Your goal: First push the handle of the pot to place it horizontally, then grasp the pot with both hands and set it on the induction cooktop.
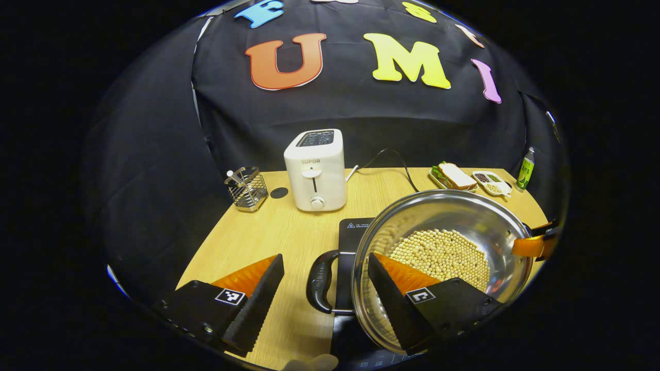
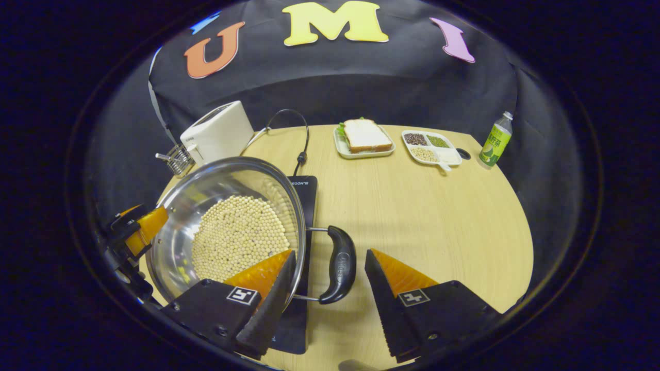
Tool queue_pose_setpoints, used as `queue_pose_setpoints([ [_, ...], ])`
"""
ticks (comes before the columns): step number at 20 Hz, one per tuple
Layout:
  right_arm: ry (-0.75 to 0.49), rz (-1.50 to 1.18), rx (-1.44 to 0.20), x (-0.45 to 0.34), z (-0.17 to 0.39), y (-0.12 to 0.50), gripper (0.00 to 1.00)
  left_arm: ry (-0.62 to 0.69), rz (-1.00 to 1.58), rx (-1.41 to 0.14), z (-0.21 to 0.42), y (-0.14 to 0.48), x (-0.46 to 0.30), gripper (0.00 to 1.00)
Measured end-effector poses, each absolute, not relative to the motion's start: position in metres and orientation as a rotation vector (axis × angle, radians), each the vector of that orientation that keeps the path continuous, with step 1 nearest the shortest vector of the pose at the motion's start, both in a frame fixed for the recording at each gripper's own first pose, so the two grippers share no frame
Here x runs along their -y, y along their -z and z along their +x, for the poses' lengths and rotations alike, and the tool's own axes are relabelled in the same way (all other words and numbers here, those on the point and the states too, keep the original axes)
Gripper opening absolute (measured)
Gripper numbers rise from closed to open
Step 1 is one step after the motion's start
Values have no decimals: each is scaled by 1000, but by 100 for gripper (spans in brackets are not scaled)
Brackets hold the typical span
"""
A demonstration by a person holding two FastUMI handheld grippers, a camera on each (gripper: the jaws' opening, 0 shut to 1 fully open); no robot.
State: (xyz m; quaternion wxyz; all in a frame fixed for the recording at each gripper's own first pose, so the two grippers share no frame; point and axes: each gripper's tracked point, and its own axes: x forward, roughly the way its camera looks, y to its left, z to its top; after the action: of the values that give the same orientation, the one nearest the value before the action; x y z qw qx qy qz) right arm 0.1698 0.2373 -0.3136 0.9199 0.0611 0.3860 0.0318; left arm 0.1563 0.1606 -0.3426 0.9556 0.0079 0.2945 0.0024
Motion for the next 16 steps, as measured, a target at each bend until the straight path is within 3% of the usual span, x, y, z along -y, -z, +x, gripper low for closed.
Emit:
queue_pose_setpoints([
  [16, -157, 41, -677, -202, 132, 265, 86, -49, 49, -501, 103, 277, -121, 97],
])
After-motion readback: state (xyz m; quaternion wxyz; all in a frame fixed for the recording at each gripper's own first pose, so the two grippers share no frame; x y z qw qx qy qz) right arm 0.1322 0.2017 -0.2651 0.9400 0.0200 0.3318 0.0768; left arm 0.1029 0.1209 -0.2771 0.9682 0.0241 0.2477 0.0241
